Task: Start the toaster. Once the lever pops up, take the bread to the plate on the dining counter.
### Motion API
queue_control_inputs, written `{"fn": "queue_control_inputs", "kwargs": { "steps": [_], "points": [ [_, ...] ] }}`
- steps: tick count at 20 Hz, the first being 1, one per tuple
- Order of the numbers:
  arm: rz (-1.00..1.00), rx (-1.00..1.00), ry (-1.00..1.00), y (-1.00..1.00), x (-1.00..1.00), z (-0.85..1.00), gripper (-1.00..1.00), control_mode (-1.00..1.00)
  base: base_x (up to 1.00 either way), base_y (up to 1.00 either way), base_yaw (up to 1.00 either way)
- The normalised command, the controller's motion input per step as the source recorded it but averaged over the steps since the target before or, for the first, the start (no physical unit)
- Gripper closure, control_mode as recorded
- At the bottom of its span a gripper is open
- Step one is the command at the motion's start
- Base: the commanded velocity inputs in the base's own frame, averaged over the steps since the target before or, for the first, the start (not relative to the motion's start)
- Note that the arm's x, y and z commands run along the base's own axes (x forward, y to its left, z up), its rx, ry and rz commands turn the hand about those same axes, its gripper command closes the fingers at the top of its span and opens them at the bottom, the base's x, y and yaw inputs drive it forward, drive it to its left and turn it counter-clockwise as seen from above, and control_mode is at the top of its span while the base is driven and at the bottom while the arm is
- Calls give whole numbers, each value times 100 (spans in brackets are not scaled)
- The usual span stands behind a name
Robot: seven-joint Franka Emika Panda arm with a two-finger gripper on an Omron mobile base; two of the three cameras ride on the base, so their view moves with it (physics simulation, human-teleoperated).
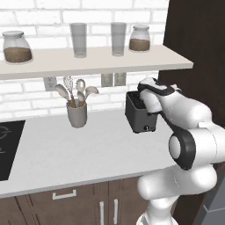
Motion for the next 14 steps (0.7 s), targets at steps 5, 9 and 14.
{"fn": "queue_control_inputs", "kwargs": {
  "steps": [5,9,14],
  "points": [
    [1,-12,6,10,-66,38,100,-100,0,0,0],
    [2,-4,14,12,-39,86,100,-100,0,0,0],
    [1,0,23,15,-48,100,100,-100,0,0,0]
  ]
}}
